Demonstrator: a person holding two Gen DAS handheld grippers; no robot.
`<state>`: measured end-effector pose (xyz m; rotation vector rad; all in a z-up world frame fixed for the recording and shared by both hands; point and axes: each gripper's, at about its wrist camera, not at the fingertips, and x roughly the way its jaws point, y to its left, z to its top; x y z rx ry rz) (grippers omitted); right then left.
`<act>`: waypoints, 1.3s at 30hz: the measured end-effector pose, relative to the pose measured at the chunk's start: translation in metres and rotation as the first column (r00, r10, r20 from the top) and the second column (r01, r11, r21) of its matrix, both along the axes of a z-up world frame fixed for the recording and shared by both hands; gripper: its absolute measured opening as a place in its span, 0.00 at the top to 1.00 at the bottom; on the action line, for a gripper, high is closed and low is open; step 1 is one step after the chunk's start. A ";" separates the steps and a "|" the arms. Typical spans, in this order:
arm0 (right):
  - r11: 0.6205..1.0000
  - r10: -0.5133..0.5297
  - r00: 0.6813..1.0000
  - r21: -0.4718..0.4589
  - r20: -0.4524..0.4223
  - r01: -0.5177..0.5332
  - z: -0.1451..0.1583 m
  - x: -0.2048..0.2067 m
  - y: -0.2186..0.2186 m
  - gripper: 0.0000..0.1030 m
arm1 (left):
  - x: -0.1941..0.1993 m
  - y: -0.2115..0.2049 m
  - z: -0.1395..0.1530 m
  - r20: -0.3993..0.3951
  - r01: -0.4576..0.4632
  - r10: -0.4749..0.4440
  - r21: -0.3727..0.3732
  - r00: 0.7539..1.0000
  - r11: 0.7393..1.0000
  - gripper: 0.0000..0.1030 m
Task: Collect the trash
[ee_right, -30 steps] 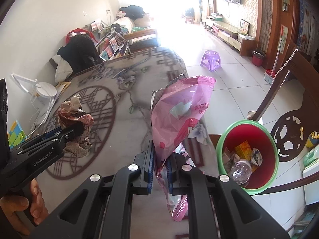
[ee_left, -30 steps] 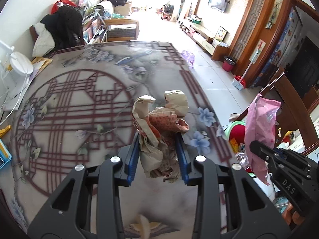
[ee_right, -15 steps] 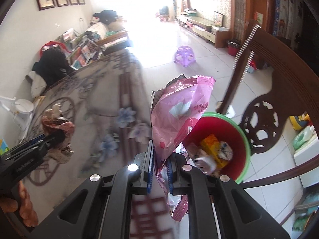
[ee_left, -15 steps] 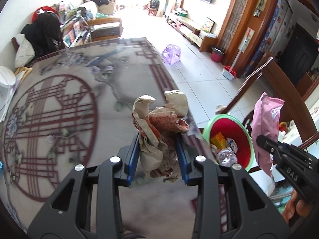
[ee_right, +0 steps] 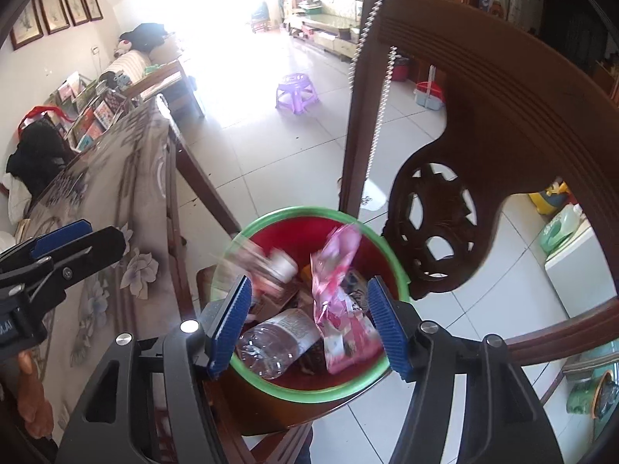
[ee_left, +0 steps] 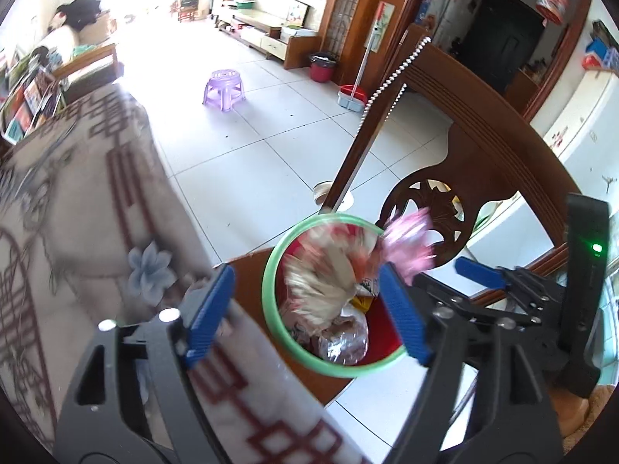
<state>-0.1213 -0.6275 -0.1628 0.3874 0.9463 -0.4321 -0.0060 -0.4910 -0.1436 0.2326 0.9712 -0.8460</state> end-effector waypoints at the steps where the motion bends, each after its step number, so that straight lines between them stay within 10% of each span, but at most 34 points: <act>1: 1.000 -0.012 1.000 -0.007 0.004 0.012 0.003 -0.004 0.001 0.39 | 0.001 -0.001 0.000 -0.004 0.000 0.000 -0.001 1.000 1.000 0.26; 9: 0.993 -0.049 0.980 -0.099 0.192 0.069 0.059 -0.026 0.048 0.06 | 0.013 0.052 0.033 0.110 -0.122 0.123 -0.014 0.986 0.992 0.09; 20: 0.947 0.049 0.871 -0.301 0.488 0.115 0.141 -0.019 0.197 0.07 | 0.006 0.201 0.117 0.327 -0.279 0.339 -0.218 0.882 0.935 0.05; 28: 0.960 0.052 0.881 -0.266 0.470 0.086 0.147 0.004 0.285 0.07 | 0.001 0.302 0.145 0.386 -0.388 0.448 -0.226 0.806 0.893 0.05; 39: 0.958 0.145 0.874 -0.286 0.463 -0.007 0.162 0.016 0.363 0.07 | 0.005 0.393 0.149 0.288 -0.476 0.552 -0.295 0.782 0.828 0.05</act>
